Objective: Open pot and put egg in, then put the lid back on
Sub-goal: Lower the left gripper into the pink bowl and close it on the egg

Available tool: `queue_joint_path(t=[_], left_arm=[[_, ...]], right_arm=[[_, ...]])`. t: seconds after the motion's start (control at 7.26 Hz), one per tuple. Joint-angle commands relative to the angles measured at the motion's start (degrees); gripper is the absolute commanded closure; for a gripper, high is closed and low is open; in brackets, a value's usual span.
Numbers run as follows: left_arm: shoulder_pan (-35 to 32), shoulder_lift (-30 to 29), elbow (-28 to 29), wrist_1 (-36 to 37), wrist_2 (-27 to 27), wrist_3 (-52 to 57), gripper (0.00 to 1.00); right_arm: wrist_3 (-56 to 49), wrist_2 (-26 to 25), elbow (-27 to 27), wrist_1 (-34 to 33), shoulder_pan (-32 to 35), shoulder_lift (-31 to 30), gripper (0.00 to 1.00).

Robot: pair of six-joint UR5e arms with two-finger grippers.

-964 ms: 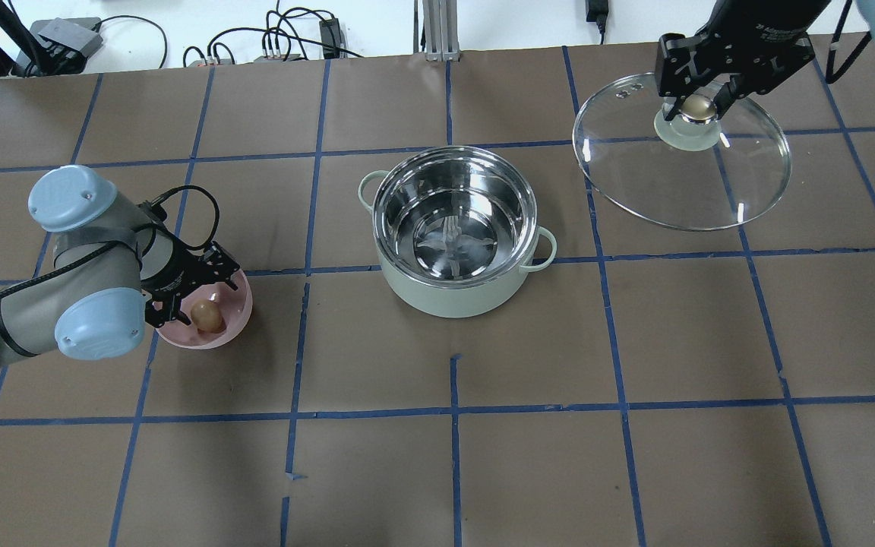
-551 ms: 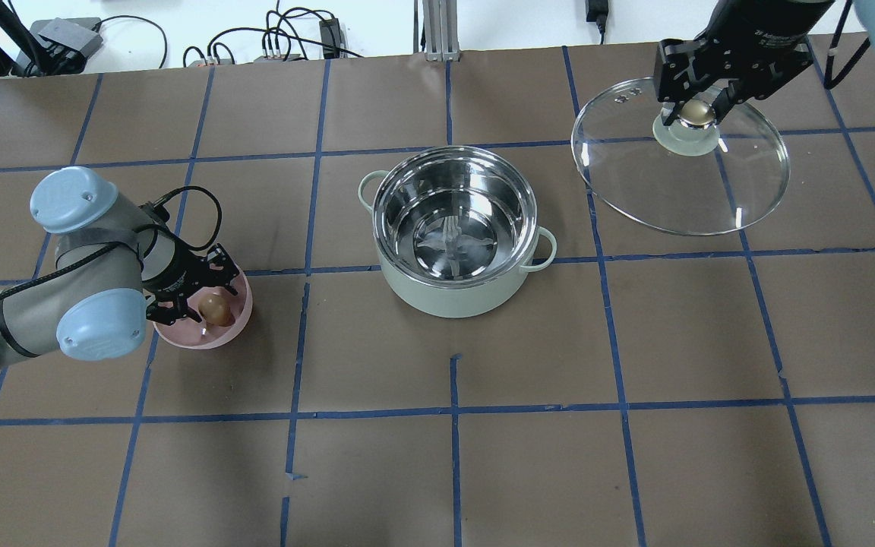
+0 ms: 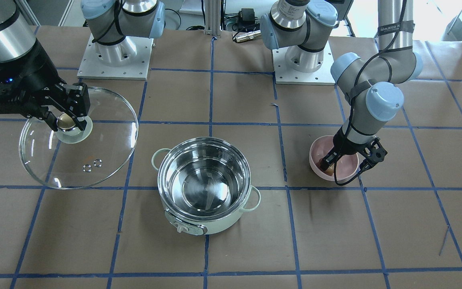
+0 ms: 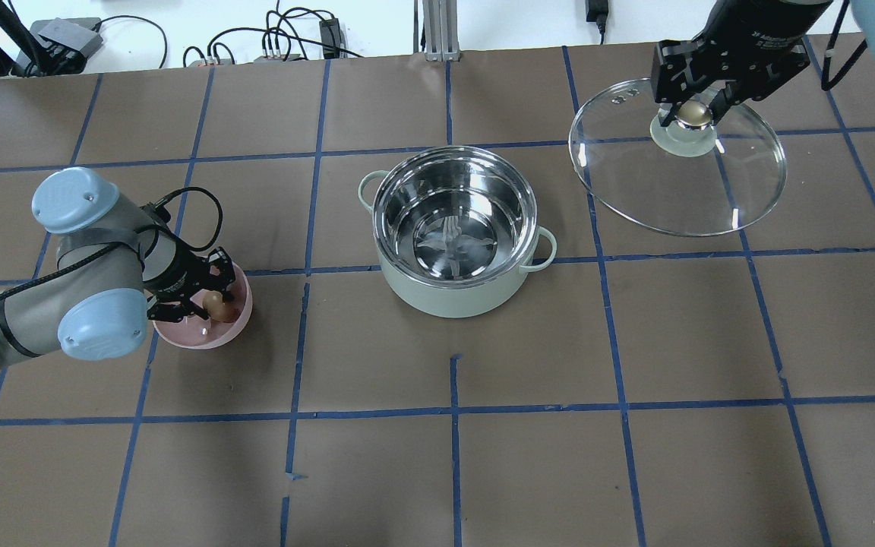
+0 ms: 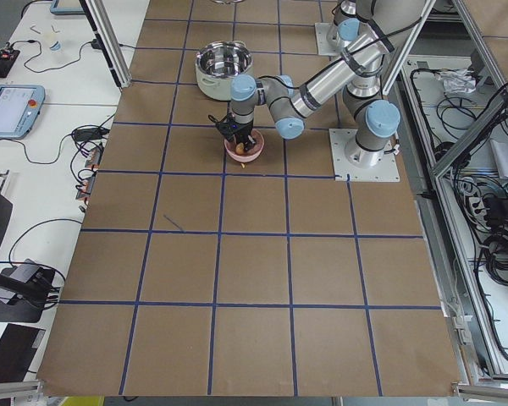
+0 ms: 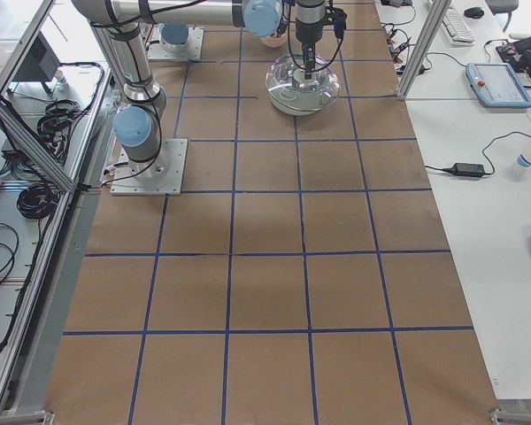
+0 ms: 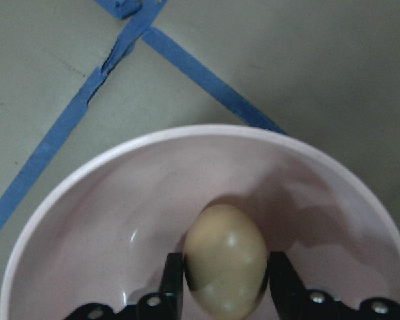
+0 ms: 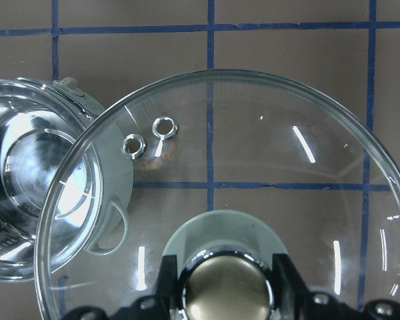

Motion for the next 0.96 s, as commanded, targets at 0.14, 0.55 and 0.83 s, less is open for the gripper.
queue_joint_path(t=[0.14, 0.55, 0.83], left_arm=[[0.0, -0.05, 0.09, 0.01, 0.0, 0.0, 0.58], [0.0, 0.47, 3.23, -0.6, 0.43, 0.08, 0.59], [-0.79, 3.27, 7.27, -8.47, 0.26, 0.09, 0.59]], right_arm=[[0.0, 0.03, -0.08, 0.16, -0.15, -0.09, 0.66], [-0.43, -0.05, -0.08, 0.08, -0.24, 0.0, 0.66], [-1.41, 0.03, 0.0, -0.11, -0.24, -0.09, 0.66]])
